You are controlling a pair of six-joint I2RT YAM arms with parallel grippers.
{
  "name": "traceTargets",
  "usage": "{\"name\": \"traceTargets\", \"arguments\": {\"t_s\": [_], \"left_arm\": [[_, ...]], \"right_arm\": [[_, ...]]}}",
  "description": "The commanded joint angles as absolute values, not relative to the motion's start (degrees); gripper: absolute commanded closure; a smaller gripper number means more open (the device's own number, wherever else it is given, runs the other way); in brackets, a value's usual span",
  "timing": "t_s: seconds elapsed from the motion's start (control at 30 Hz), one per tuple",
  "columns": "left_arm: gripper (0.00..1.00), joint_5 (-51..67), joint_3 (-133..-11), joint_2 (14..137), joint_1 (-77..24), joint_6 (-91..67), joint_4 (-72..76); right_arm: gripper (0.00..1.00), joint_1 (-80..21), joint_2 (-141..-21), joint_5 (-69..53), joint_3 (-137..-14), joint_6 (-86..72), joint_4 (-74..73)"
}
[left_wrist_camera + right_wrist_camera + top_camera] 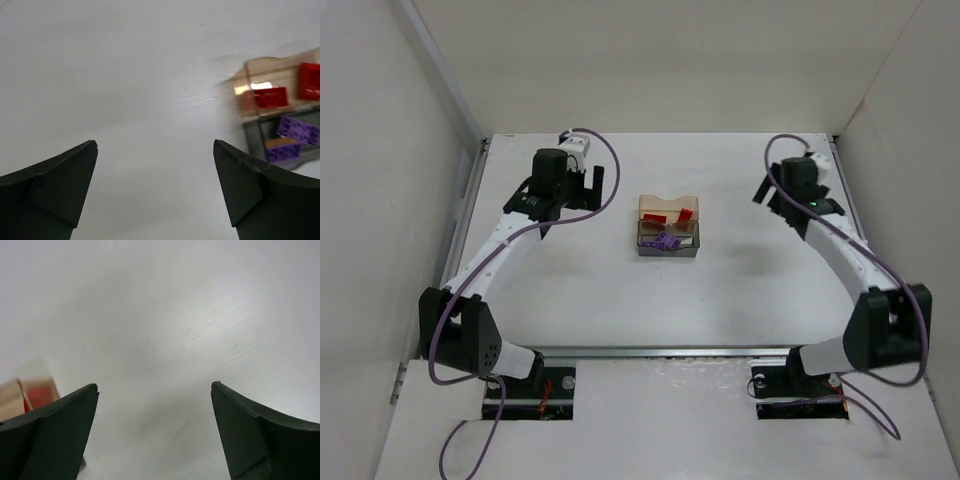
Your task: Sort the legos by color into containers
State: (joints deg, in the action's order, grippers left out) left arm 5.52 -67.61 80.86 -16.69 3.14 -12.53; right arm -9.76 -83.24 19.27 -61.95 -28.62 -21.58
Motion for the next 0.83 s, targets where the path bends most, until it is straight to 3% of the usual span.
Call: {"name": "traceTargets", "arguments": {"t_s": [0.0,0.17,0.27,0.8], "left_arm": [[0.00,-17.62,-64.09,76.21,-15.65,-3.85,-9.49],[0.00,-31.79,-57.84,73.30,-14.24,-5.62,-7.29],[0.00,-32.34,-56.51,71.54,-14.24,-7.02,-7.29],[0.00,-22.77,-56.51,70.84,-14.24,-11.16,-8.53]], "right_arm": [[0.00,-5.65,-73.33,31.06,-62.31,-24.26,-19.77],[0.00,-3.16,-55.13,34.11,-56.61,-15.77,-12.06],[0.00,-3.16,-50.03,31.12,-54.93,-14.77,-9.40],[0.00,-3.16,-48.87,26.81,-55.63,-20.03,-12.48]]}}
